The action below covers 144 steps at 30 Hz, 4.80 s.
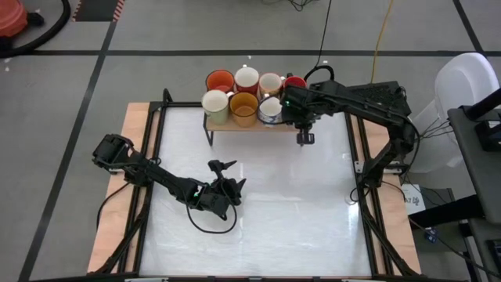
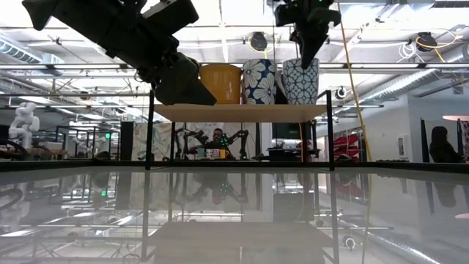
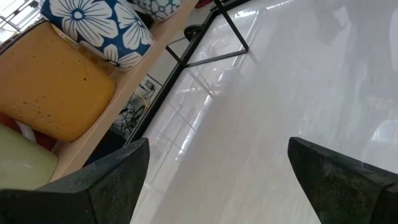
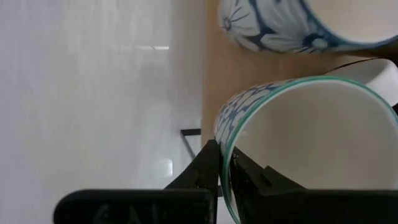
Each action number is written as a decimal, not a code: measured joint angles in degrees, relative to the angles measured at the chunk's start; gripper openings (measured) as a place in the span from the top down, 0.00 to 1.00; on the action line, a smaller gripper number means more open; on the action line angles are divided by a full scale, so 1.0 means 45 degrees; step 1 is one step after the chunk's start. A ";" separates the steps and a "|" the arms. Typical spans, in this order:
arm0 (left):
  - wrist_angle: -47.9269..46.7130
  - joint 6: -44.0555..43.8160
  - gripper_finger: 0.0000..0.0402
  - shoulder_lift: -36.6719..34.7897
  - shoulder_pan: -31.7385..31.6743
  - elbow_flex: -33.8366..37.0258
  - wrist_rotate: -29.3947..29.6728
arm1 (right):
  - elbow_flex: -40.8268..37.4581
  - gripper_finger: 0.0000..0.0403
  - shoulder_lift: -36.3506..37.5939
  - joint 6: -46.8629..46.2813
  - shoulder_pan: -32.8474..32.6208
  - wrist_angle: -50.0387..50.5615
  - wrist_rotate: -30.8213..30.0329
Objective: Place coffee mugs
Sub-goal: Put the light blue patterned mug on the shelf, then return to Home Position
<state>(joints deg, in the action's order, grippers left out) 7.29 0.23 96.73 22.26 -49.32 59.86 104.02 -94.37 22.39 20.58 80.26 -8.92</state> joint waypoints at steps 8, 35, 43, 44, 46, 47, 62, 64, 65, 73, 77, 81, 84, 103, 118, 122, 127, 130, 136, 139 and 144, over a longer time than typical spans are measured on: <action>-0.0004 -0.0005 0.04 0.0000 0.0000 0.0000 0.0000 | -0.0043 0.98 0.0010 0.0330 0.0039 -0.0800 0.0003; -0.0020 -0.0059 0.04 0.0000 0.0000 0.0005 0.0000 | -0.0048 0.72 0.0015 0.0598 0.0130 -0.1513 -0.0740; -0.0033 -0.0064 0.04 0.0000 0.0000 0.0004 0.0000 | -0.0043 0.69 0.0096 0.0697 0.0130 -0.1995 -0.0730; -0.0038 -0.0068 0.04 0.0000 0.0000 0.0005 0.0000 | -0.0043 0.69 0.0152 0.0670 0.0117 -0.2138 -0.0722; -0.0052 -0.0068 0.04 0.0000 0.0000 0.0005 0.0000 | -0.0043 0.69 0.0323 0.0593 0.0076 -0.2385 -0.0705; -0.0062 -0.0084 0.04 0.0000 0.0000 0.0005 0.0000 | -0.0043 0.68 0.0453 0.0544 0.0053 -0.2478 -0.0692; -0.0322 0.0301 0.09 -0.0482 0.0155 0.0019 -0.0303 | -0.1483 0.61 0.3359 -0.2191 -0.1820 -0.4962 -0.0340; -0.0406 0.0404 0.15 -0.0824 0.0185 0.0015 -0.0355 | -0.2333 0.61 0.3915 -0.2215 -0.2244 -0.6056 -0.0368; -0.0621 0.0511 0.18 -0.1085 0.0222 0.0019 -0.0364 | -0.2724 0.61 0.4164 -0.2215 -0.2427 -0.6556 -0.0405; -0.1763 0.0460 0.49 -0.3132 0.0211 0.0000 -0.0322 | -0.5235 0.61 0.6219 -0.2244 -0.3242 -0.9271 -0.1054; -0.1956 0.0532 0.62 -0.3866 0.0104 0.0000 -0.0493 | -0.6163 0.64 0.7010 -0.2433 -0.3705 -0.9707 -0.0987; -0.2023 0.0900 0.74 -0.4414 0.0009 0.0005 -0.0646 | -0.7238 0.71 0.7689 -0.2541 -0.4233 -1.0388 -0.0963; -0.2510 0.1142 0.82 -0.4794 -0.0151 0.0010 -0.0685 | -0.8217 0.79 0.8212 -0.2546 -0.4627 -1.1346 -0.0961; -0.2965 0.0635 0.99 -0.9358 -0.0418 0.1003 -0.2392 | -1.2990 1.00 1.0932 -0.2400 -0.5625 -1.4739 -0.0990; -0.0587 0.0593 0.99 -1.5901 -0.1033 0.6272 -0.5186 | -1.5310 1.00 1.1147 -0.1814 -0.5625 -1.6867 -0.0958; -0.0534 0.0544 0.99 -1.7081 -0.1159 0.6833 -0.6360 | -1.5636 1.00 1.1152 -0.1533 -0.5625 -1.7426 -0.0663; -0.0532 0.0722 0.99 -1.7801 -0.1214 0.7322 -0.6794 | -1.5866 1.00 1.1152 -0.1487 -0.5625 -1.8160 0.0716; -0.0561 0.0838 0.99 -1.7934 -0.1214 0.7578 -0.7249 | -1.5956 1.00 1.1147 -0.1496 -0.5625 -1.8299 0.1021; 0.0117 0.0913 0.99 -1.7936 -0.1214 0.8093 -0.7635 | -1.6507 1.00 1.1143 -0.1790 -0.5625 -1.8710 0.1045; 0.1246 0.1095 0.99 -1.7937 -0.1205 0.8740 -0.7672 | -1.6970 1.00 1.1142 -0.1727 -0.5625 -1.9590 0.1052; 0.3090 0.1258 0.99 -1.7932 -0.1277 1.0019 -0.7868 | -1.7577 1.00 1.1142 -0.1474 -0.5614 -2.0709 0.1414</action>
<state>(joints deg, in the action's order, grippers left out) 21.19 5.89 16.03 16.51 -4.23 24.45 24.93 -44.23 15.76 -4.68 -12.93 -2.56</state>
